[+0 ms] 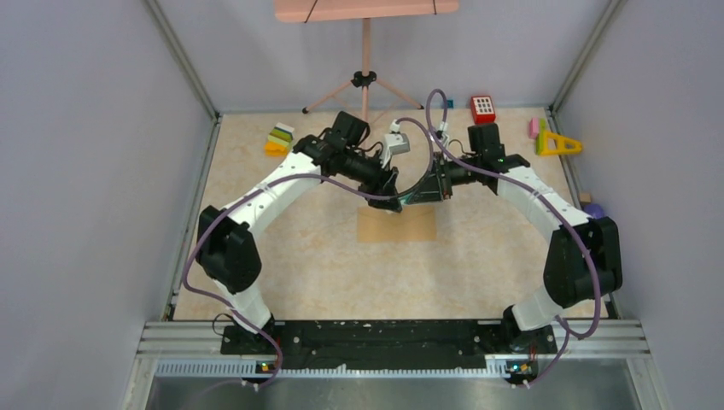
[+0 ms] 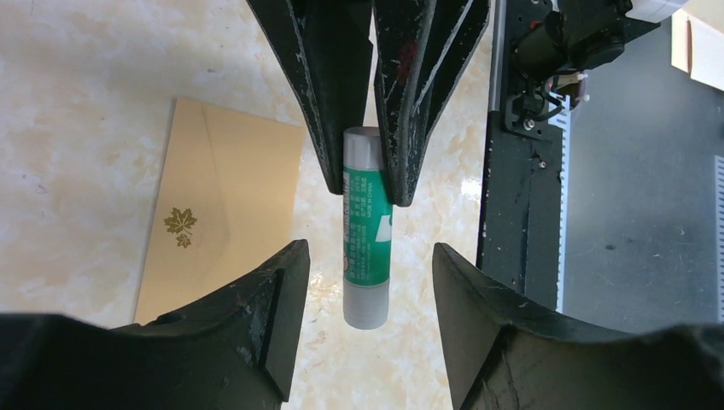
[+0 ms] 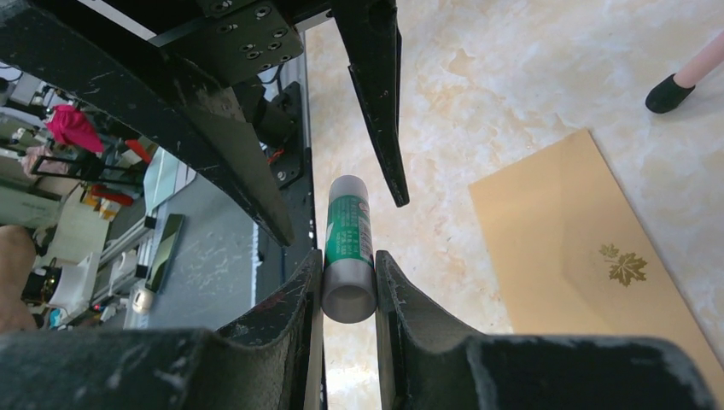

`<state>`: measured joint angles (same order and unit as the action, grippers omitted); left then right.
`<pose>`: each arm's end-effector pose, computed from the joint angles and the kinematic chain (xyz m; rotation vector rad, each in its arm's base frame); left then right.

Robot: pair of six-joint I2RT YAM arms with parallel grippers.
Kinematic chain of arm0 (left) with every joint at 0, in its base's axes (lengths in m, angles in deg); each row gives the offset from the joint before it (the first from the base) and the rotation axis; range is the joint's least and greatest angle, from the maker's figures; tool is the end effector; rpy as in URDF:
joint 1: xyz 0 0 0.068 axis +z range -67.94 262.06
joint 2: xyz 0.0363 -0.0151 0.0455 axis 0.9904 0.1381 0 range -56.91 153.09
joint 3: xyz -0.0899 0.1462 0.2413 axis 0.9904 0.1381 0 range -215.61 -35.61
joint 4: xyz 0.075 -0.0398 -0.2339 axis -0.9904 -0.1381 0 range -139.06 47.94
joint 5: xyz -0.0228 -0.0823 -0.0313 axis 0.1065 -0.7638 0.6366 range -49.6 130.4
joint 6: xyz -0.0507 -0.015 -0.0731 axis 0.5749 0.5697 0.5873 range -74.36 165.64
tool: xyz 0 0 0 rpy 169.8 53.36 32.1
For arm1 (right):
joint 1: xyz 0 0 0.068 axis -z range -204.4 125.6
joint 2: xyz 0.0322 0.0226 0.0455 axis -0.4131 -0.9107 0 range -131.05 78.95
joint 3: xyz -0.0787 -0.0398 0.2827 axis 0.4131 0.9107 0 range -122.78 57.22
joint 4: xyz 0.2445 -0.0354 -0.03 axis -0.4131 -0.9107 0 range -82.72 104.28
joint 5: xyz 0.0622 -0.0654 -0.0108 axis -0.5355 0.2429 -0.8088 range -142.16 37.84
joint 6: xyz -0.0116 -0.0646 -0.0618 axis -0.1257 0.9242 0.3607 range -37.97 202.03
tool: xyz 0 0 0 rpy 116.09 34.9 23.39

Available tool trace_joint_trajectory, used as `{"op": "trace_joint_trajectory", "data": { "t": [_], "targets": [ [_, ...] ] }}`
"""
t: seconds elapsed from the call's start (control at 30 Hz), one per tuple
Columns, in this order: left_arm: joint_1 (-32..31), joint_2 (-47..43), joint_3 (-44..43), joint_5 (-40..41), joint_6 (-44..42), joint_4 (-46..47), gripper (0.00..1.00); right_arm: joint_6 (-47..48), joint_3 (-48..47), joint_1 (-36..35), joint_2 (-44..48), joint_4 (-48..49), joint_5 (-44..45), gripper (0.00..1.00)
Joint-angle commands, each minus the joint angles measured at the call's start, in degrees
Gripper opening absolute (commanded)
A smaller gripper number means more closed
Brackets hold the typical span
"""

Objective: Place the letter into the envelope and seal it
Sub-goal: Close the solid glue cap on the solid glue, then place the solid glue at the center of the board.

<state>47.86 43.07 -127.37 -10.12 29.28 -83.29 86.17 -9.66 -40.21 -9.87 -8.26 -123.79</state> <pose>0.2867 -0.2703 0.3283 1.3522 1.9192 -1.2105 0.2891 0.1613 0.3009 -0.9560 1.8913 1.5426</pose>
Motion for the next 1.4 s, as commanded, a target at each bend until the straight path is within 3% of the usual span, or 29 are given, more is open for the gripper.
{"op": "trace_joint_trajectory", "data": {
  "t": [0.0,0.33,0.53,0.73,0.77,0.87,0.97,1.0,1.17,1.37],
  "targets": [
    [-1.1,0.7,-2.7,0.9,-2.6,-2.1,0.59,4.2,-3.2,-0.8,-0.1,-2.6,-0.3,0.00],
    [-2.1,2.5,-3.9,2.6,-2.6,-2.9,0.51,5.2,-3.5,-1.1,-0.2,-3.4,-0.4,0.00],
    [-2.3,2.6,-4.1,2.7,-2.4,-2.6,0.28,6.1,-3.8,-1.4,-0.4,-4.3,-0.1,0.00],
    [-2.3,2.8,-4.0,2.4,-1.9,-2.3,0.19,6.3,-4.0,-1.4,-0.5,-4.4,-0.3,0.01],
    [-2.4,2.8,-3.7,2.4,-1.6,-2.0,0.19,6.1,-4.0,-1.4,-0.5,-4.3,-0.3,0.10],
    [-2.2,1.9,-1.9,3.6,0.0,0.6,0.18,4.1,-4.2,-1.4,-0.5,-2.9,0.0,0.48],
    [-1.2,-0.2,2.2,5.1,3.2,5.2,0.18,3.2,-4.8,-0.4,-0.4,-2.9,2.7,0.92],
    [-0.4,-1.1,3.7,5.5,4.8,7.4,0.18,2.8,-5.1,0.3,-0.3,-3.0,3.7,0.97],
    [5.2,-5.9,11.9,10.7,13.6,17.8,0.19,-6.1,-3.3,6.6,2.4,3.9,9.1,0.99],
    [9.9,-5.3,17.0,20.7,20.1,19.4,0.21,-8.8,0.8,10.8,8.0,10.5,15.9,0.99]
  ]
}}
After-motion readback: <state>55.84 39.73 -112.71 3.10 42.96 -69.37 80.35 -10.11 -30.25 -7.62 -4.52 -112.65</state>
